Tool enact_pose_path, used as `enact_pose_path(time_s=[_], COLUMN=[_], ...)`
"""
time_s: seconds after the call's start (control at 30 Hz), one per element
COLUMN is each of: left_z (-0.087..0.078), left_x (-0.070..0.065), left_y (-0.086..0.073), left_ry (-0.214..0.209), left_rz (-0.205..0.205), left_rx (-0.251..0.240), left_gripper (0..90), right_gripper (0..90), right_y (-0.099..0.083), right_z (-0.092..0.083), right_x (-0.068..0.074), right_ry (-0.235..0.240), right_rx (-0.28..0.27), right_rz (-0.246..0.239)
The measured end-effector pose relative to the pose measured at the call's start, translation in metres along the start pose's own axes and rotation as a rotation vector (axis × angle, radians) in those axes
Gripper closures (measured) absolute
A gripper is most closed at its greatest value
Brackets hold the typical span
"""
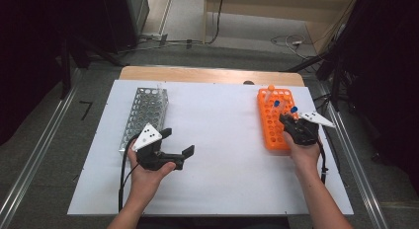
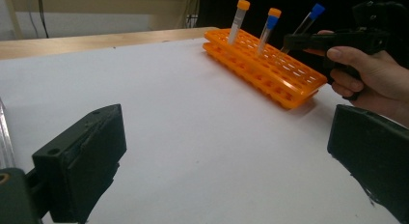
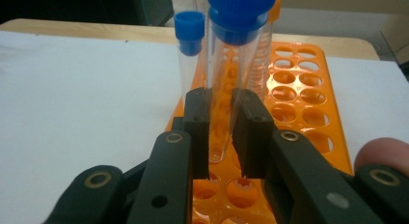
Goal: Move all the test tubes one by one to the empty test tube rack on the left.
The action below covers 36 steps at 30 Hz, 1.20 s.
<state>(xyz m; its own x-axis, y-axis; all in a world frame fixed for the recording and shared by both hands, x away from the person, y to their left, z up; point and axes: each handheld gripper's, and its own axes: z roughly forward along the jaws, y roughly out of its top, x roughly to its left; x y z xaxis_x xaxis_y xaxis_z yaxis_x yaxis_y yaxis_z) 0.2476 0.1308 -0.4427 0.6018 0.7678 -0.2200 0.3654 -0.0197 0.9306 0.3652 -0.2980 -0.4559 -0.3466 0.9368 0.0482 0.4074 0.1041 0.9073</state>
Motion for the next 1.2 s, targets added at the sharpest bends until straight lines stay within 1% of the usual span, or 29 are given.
enact_pose_path(time_s=[0.1,0.2,0.23,0.37,0.5,0.53,0.57,0.7,0.73,0.8,1.1,1.2], left_z=[0.001,0.002,0.002,0.003,0.004,0.004,0.004,0.006,0.006,0.007,0.013,0.014], left_x=[-0.001,-0.002,-0.002,-0.004,-0.005,-0.006,-0.006,-0.01,-0.012,-0.014,-0.026,-0.031], left_y=[0.0,0.0,0.0,0.0,0.001,0.001,0.001,0.001,0.001,0.001,0.004,0.005], left_ry=[-0.004,-0.006,-0.007,-0.013,-0.022,-0.025,-0.027,-0.041,-0.043,-0.052,-0.095,-0.12], left_rz=[-0.001,0.004,0.005,0.009,0.016,0.018,0.019,0.036,0.039,0.042,0.063,0.072], left_rx=[-0.002,0.0,0.0,0.004,0.005,0.005,0.008,0.012,0.014,0.015,0.016,0.019], left_gripper=[0.3,0.3,0.3,0.3,0.6,1.1,1.1,1.3,1.3,1.4,3.9,5.7], right_gripper=[74.8,74.8,74.8,74.7,74.8,74.8,74.8,74.8,74.8,74.7,74.7,74.7], right_y=[0.002,0.003,0.003,0.003,0.001,0.001,0.0,-0.003,-0.003,-0.005,-0.01,-0.012], right_z=[-0.01,-0.017,-0.02,-0.028,-0.034,-0.036,-0.038,-0.043,-0.043,-0.044,-0.046,-0.046], right_x=[0.001,0.004,0.005,0.014,0.029,0.033,0.037,0.058,0.061,0.07,0.109,0.121], right_ry=[0.014,0.042,0.049,0.1,0.177,0.2,0.223,0.291,0.303,0.347,0.478,0.518], right_rx=[-0.019,-0.033,-0.04,-0.048,-0.042,-0.044,-0.045,-0.031,-0.029,-0.021,0.002,0.012], right_rz=[-0.002,-0.005,-0.013,-0.031,-0.06,-0.075,-0.084,-0.136,-0.14,-0.155,-0.22,-0.244])
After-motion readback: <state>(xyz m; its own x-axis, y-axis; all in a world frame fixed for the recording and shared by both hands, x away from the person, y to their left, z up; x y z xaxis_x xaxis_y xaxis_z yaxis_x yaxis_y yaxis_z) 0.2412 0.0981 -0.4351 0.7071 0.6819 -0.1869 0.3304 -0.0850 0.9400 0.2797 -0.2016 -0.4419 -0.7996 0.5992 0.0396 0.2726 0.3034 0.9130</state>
